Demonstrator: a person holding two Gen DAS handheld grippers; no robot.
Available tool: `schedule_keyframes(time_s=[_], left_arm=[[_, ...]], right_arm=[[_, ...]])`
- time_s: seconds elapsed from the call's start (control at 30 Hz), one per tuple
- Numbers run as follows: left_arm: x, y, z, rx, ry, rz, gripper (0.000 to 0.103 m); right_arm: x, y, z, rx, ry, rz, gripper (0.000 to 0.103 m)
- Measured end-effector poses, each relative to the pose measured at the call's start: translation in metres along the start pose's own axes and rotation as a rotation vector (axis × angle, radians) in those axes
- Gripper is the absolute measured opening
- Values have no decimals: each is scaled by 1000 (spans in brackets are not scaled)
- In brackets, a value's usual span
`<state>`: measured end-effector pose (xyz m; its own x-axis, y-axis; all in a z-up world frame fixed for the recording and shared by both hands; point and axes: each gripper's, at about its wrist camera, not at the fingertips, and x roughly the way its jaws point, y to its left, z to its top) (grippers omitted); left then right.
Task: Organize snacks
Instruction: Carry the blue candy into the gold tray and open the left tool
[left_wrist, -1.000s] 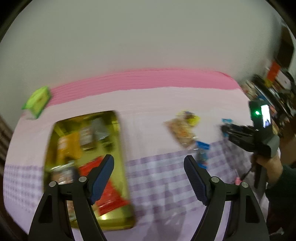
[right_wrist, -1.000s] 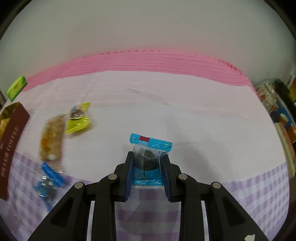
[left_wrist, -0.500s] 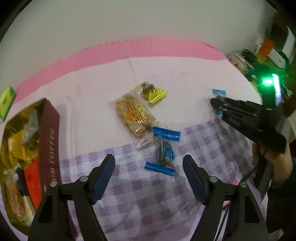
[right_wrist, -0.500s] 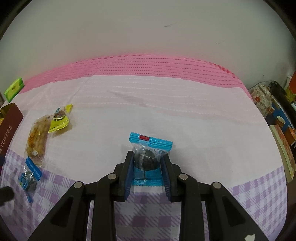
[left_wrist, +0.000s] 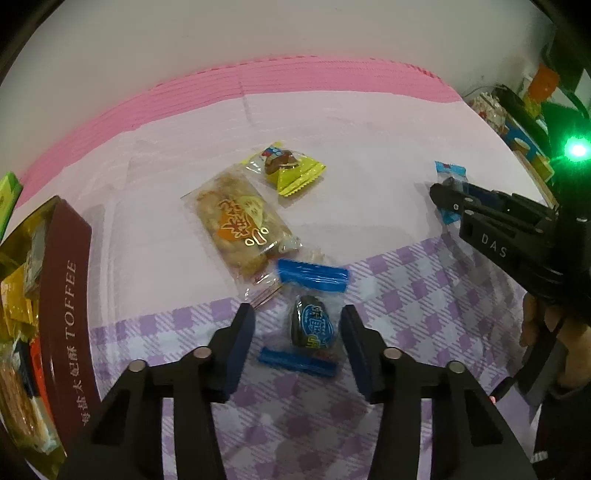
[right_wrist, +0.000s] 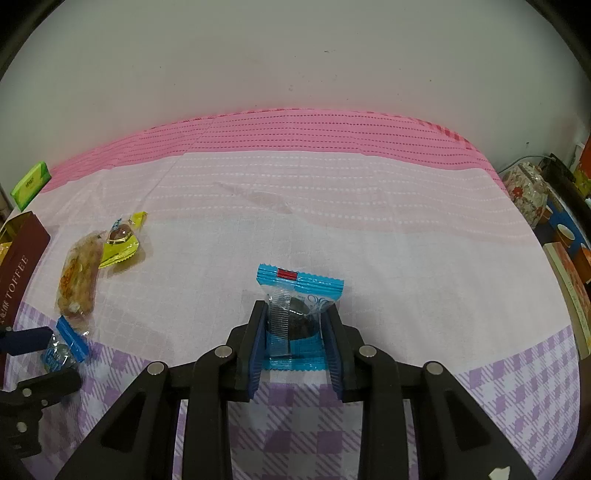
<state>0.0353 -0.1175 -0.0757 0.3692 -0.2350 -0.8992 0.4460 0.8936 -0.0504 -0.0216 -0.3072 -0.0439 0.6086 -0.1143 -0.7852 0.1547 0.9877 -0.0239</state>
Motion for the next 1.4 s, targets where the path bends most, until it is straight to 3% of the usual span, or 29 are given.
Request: schedule_keyframes(time_s=[0.13,0.23,0.57,0.8,0.97,1.2,1.3,1.4], left_arm=[[-1,0,-1,5,-1,-3,30],[-5,3,-3,-4,-4,-17,27],[-27,10,-14,4,-13,-36,26],[-53,27,-13,-43,-44,-52,26],[-76,58,-2,-82,-95,-4,26],[-90,136,20,-191,-146,165,26],[-87,175,25,-246,-137,232,26],[-83,208,26,-308,-116,252,26]], right_arm=[[0,0,0,0,0,1,27],[0,0,0,0,0,0,28],[0,0,0,0,0,-1,28],[1,0,0,0,0,-1,28],[1,0,0,0,-1,-1,28],[2,1,-1,0,-1,-1,28],[2,1,-1,0,-1,-2,28],[2,1,-1,0,-1,-2,28]])
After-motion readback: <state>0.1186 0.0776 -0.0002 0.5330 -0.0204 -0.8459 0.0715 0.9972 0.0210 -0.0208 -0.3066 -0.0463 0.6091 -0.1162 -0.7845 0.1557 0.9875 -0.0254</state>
